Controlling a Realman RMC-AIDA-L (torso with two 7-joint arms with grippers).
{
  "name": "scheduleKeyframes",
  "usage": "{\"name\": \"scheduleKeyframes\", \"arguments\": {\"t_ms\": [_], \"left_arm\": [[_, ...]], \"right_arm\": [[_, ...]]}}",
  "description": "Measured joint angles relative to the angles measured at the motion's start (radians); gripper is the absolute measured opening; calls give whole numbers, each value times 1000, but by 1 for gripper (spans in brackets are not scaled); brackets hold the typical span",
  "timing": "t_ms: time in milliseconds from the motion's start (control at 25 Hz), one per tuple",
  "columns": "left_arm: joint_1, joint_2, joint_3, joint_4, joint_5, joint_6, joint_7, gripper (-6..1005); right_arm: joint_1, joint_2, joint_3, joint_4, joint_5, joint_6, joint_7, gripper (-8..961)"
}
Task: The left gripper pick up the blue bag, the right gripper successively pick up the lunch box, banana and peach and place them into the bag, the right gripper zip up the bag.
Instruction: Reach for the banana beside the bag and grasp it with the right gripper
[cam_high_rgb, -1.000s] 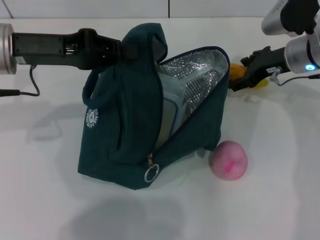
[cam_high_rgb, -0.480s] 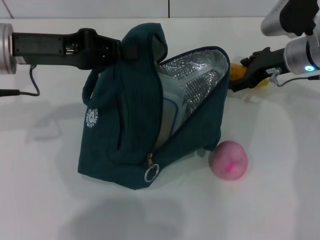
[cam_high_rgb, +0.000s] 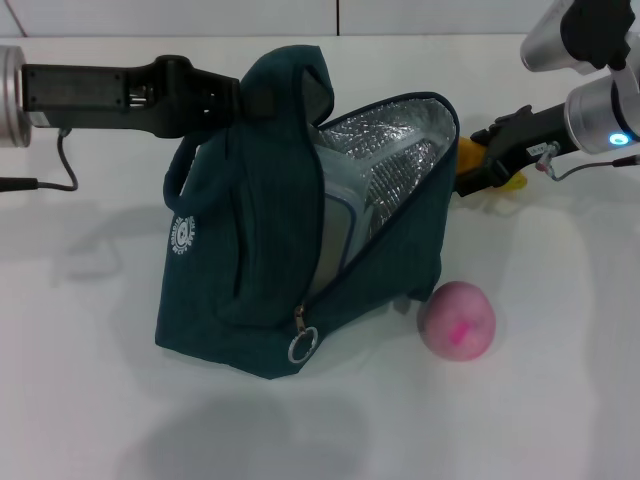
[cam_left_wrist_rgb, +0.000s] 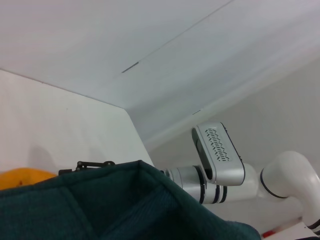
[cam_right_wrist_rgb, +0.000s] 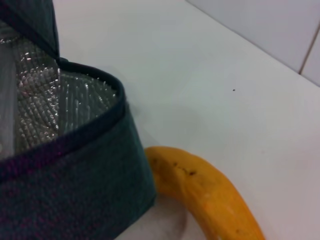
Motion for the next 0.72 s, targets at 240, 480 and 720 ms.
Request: {"name": "scheduleKeyframes", "arguments": {"t_ms": [240, 480, 720], "left_arm": [[-1, 1, 0, -2, 0, -3, 2, 40], [-4, 2, -1, -2, 0, -5, 3, 40], [-6, 6, -1, -3, 0, -12, 3, 40]], "right_arm": [[1, -4, 0, -1, -2, 18, 5, 770], [3, -2, -2, 2, -4, 63, 20, 744], [3, -5, -6, 6, -5, 60, 21, 717]]}}
